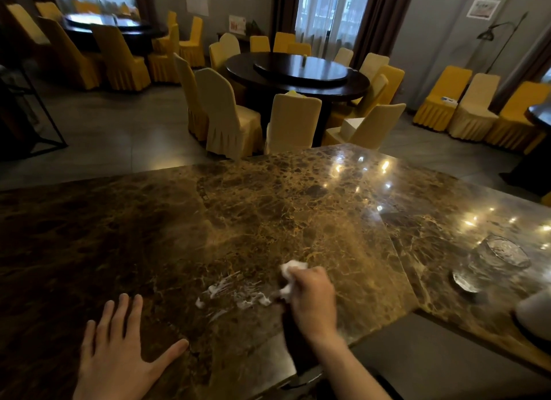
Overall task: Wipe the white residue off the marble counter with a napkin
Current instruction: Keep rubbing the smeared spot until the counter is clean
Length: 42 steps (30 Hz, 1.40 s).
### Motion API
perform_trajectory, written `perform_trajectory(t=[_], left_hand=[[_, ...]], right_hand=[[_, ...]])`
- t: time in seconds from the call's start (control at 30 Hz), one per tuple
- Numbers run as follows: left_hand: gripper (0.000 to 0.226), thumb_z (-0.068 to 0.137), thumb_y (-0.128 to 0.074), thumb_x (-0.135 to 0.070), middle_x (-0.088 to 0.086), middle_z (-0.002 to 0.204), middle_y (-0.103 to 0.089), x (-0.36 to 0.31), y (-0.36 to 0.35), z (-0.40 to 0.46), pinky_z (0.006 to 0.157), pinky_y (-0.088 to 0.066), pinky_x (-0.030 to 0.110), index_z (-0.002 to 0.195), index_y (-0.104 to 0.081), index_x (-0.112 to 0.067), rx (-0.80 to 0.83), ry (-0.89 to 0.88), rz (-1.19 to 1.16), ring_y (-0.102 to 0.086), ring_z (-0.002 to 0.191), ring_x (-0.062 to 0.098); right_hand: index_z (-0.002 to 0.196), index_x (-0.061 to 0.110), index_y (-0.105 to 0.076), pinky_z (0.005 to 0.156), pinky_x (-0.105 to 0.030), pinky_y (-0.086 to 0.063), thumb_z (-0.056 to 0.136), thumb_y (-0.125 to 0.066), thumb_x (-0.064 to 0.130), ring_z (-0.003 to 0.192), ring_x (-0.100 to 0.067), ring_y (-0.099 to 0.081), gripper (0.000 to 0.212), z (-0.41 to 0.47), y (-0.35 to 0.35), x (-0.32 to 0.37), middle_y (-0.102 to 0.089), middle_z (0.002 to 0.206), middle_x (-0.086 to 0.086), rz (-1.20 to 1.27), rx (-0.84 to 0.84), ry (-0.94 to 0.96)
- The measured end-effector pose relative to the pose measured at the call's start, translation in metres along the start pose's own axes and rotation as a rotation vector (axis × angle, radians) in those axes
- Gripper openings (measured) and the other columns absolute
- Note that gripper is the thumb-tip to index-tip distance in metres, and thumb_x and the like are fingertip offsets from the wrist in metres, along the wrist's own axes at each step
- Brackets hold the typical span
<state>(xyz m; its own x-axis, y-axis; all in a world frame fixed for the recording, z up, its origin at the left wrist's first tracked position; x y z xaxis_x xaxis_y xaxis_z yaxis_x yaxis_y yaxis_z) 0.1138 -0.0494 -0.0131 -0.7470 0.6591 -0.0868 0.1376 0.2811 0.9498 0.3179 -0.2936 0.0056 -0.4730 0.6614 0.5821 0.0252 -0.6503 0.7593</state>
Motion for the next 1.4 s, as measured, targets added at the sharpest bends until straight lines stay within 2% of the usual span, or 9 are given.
perform_trajectory(t=[0.1,0.2,0.4,0.53,0.67,0.87,1.03,1.2,1.4], left_hand=[[0.141,0.049,-0.004,-0.110,0.000,0.169,0.029,0.002,-0.001,0.000,0.131,0.011,0.050,0.157,0.027,-0.026,0.004,-0.007,0.000,0.024,0.157,0.023],[0.141,0.048,-0.002,-0.111,0.000,0.169,0.029,0.004,-0.002,0.001,0.131,0.011,0.050,0.157,0.028,-0.027,0.000,-0.015,-0.016,0.026,0.157,0.023],[0.139,0.049,0.002,-0.110,0.001,0.169,0.029,0.006,-0.003,-0.002,0.131,0.010,0.050,0.156,0.030,-0.025,-0.013,-0.040,-0.011,0.027,0.156,0.023],[0.145,0.042,0.008,-0.111,0.000,0.169,0.030,0.006,-0.002,-0.001,0.132,0.008,0.050,0.157,0.029,-0.025,0.000,-0.033,0.005,0.025,0.157,0.023],[0.143,0.043,0.008,-0.111,0.001,0.169,0.030,0.006,-0.003,0.000,0.132,0.009,0.051,0.155,0.031,-0.025,0.015,-0.036,0.002,0.026,0.156,0.023],[0.143,0.039,0.016,-0.111,0.001,0.167,0.033,0.007,-0.008,0.003,0.131,0.011,0.051,0.153,0.034,-0.025,-0.006,-0.039,0.004,0.030,0.155,0.023],[0.140,0.043,0.011,-0.111,0.000,0.168,0.031,0.009,-0.005,0.000,0.131,0.010,0.050,0.151,0.035,-0.025,-0.012,-0.059,-0.020,0.029,0.156,0.022],[0.143,0.040,0.013,-0.111,0.000,0.169,0.030,0.010,-0.006,0.000,0.131,0.010,0.050,0.151,0.034,-0.026,-0.018,-0.061,-0.030,0.029,0.155,0.022],[0.141,0.044,0.010,-0.112,-0.001,0.168,0.029,0.012,-0.012,0.003,0.131,0.011,0.050,0.153,0.032,-0.025,-0.055,-0.063,-0.037,0.028,0.156,0.021]], right_hand=[[0.103,0.015,-0.073,0.069,-0.030,-0.050,0.082,-0.075,0.003,0.088,-0.020,-0.058,0.025,0.007,0.023,-0.038,-0.068,0.099,-0.005,-0.177,-0.018,-0.147],[0.112,0.014,-0.071,0.076,-0.033,-0.053,0.086,-0.067,0.004,0.105,-0.021,-0.052,0.028,0.000,0.015,-0.042,-0.067,0.113,0.000,-0.313,0.076,-0.047],[0.100,0.015,-0.075,0.078,-0.030,-0.053,0.079,-0.076,0.011,0.108,-0.016,-0.053,0.021,-0.015,-0.037,0.027,-0.070,0.105,0.003,-0.140,0.194,0.181],[0.085,0.021,-0.077,0.065,-0.026,-0.038,0.083,-0.074,0.009,0.080,-0.010,-0.048,0.013,-0.005,-0.021,0.022,-0.068,0.081,0.008,-0.004,0.122,0.070],[0.093,0.017,-0.076,0.068,-0.031,-0.046,0.084,-0.071,0.004,0.089,-0.018,-0.056,0.016,0.019,0.009,-0.027,-0.072,0.090,0.000,-0.176,0.004,-0.134],[0.109,0.017,-0.074,0.085,-0.029,-0.053,0.082,-0.074,0.008,0.114,-0.017,-0.052,0.028,-0.003,-0.031,0.008,-0.070,0.112,0.006,-0.244,0.121,0.093],[0.097,0.023,-0.079,0.069,-0.023,-0.048,0.079,-0.079,0.011,0.091,-0.012,-0.054,0.021,-0.015,-0.043,0.038,-0.073,0.092,0.010,-0.043,0.228,0.193],[0.099,0.015,-0.078,0.069,-0.026,-0.041,0.077,-0.079,0.002,0.086,-0.015,-0.055,0.025,0.014,0.016,-0.018,-0.073,0.095,-0.002,-0.074,-0.078,-0.084],[0.115,0.013,-0.070,0.086,-0.034,-0.050,0.089,-0.065,0.006,0.111,-0.020,-0.048,0.027,0.005,0.004,-0.027,-0.066,0.114,0.000,-0.304,0.182,-0.001]])
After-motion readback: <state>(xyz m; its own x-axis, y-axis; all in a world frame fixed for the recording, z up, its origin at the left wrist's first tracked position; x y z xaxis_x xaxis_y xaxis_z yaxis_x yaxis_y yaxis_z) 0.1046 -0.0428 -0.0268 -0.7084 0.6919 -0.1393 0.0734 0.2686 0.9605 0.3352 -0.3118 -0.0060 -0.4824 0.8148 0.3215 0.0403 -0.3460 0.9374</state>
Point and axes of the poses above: each hand's wrist, its own z-axis towards the middle knuckle, its own y-axis out of the back of the hand, x = y × z, the point moved 1 cm from there along z, towards the middle knuckle
